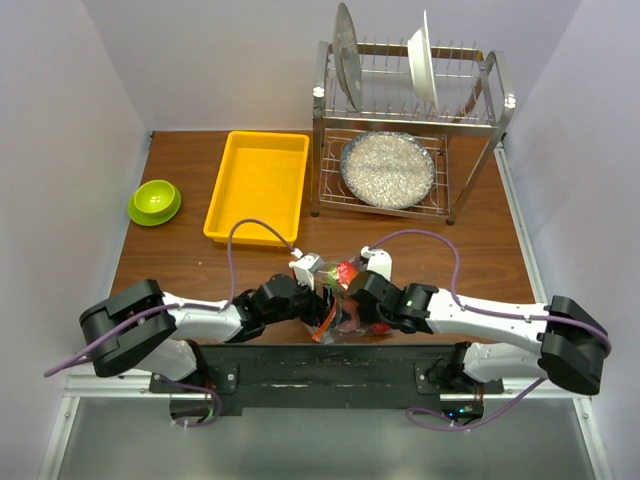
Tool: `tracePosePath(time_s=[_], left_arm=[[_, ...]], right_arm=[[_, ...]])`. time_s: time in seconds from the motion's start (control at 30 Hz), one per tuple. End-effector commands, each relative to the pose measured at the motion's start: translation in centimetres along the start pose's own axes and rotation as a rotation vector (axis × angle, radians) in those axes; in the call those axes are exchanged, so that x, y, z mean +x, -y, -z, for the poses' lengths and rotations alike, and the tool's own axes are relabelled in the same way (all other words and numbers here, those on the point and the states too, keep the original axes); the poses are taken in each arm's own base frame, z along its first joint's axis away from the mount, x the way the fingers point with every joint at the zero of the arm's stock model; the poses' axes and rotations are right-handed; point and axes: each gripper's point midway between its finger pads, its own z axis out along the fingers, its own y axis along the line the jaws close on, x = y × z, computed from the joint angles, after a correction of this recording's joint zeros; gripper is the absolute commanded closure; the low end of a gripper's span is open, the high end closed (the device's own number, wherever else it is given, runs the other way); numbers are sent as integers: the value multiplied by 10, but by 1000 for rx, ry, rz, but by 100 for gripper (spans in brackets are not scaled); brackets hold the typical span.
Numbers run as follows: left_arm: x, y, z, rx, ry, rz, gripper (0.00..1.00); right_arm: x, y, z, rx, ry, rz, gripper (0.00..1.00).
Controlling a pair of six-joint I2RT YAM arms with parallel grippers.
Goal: Open the zip-top bag and remove the fake food
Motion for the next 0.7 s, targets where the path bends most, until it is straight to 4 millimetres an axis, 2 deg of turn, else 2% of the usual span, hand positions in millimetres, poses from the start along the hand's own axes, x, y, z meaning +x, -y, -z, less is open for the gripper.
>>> tracePosePath(time_s=[0.0, 0.07, 0.1, 0.17, 0.2, 0.27, 0.33, 0.37, 0.4, 0.47, 0.6, 0.67], left_arm=[[-12, 7, -10, -7, 31, -27, 15], [-10, -1, -11, -59, 24, -35, 15], [-12, 2, -13, -68, 23, -43, 14], [-10, -10, -13, -147, 17, -59, 14], [-12, -8, -14, -157, 20, -63, 15], [-12, -17, -11, -215, 21, -67, 18], [-14, -21, -6, -236, 36, -67, 26], [-15, -21, -4, -242, 40, -66, 30], [-19, -19, -1, -239, 55, -67, 38], [-22, -20, 5, -254, 59, -76, 46], [-31, -15, 19, -248, 90, -78, 50], [-31, -20, 24, -266, 85, -72, 50]], right_arm=[[-2, -15, -5, -62, 7, 18, 77], [0, -20, -6, -88, -2, 44, 72], [-2, -25, -7, -112, 5, 47, 70], [-2, -30, -7, -144, 7, 63, 62], [-1, -30, -7, -143, 6, 66, 61], [-2, -20, -11, -89, 19, 58, 59], [0, -8, -11, -26, 13, 38, 60], [-2, -1, -13, -3, 15, 18, 64], [0, 5, -13, 13, 9, 9, 68], [-3, 11, -12, 12, 19, -35, 69], [-4, 20, -9, 21, 31, -71, 69], [-6, 22, -7, 25, 33, -74, 69]])
